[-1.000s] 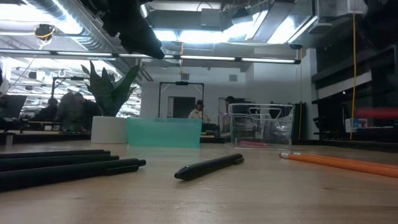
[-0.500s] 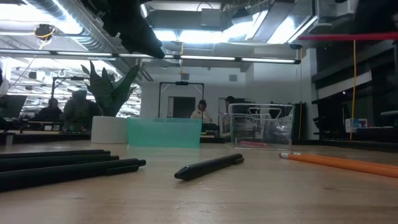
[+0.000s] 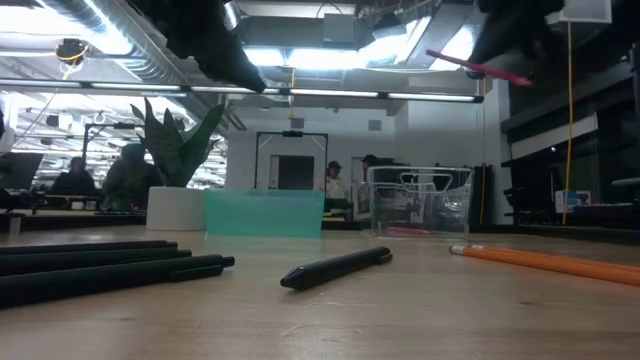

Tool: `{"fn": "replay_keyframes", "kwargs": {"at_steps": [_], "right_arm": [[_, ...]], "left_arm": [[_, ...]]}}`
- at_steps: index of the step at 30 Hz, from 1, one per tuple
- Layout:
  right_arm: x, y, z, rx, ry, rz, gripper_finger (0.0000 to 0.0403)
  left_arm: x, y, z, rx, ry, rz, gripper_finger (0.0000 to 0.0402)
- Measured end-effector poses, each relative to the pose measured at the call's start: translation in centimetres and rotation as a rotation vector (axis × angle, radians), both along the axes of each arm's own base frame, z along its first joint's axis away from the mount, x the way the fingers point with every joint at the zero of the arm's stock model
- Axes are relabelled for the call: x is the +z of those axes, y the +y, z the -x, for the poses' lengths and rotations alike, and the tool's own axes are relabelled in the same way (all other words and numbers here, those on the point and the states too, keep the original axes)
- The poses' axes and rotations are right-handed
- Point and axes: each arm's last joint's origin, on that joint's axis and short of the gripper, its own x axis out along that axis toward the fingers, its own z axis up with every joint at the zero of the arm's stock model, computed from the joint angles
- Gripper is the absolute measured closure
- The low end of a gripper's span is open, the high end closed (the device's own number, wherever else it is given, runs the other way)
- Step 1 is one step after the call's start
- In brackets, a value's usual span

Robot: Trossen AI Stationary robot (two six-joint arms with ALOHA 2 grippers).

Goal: Sort pens & pencils
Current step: Put the red pencil into the transparent bin

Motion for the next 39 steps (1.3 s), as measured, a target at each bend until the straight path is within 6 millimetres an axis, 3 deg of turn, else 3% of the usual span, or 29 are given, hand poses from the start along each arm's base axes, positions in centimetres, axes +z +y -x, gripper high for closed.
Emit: {"fn": "replay_keyframes", "kwargs": {"at_steps": [13,18,26,32,39], "right_arm": [[1.4,-9.2,-0.6,-0.087,-0.107,0.109,0.0402],[0.9,-12.7,-0.4,-0.125,-0.104,0.095,0.0403],[-1.6,-17.8,-1.5,-0.114,-0.096,0.000,0.0403],[-5.0,-21.3,-2.1,-0.183,-0.011,-0.092,0.0403],[-8.6,-23.2,-2.8,-0.185,0.070,-0.206,0.0403]], "left_arm": [[2.7,0.7,2.2,0.041,-0.093,-0.097,0.0204],[2.8,0.8,2.5,0.038,-0.088,-0.112,0.0204],[2.6,0.9,2.6,0.058,-0.061,-0.134,0.0204],[2.6,0.9,2.6,0.059,-0.061,-0.134,0.0204],[2.6,0.9,2.6,0.060,-0.061,-0.134,0.0204]]}}
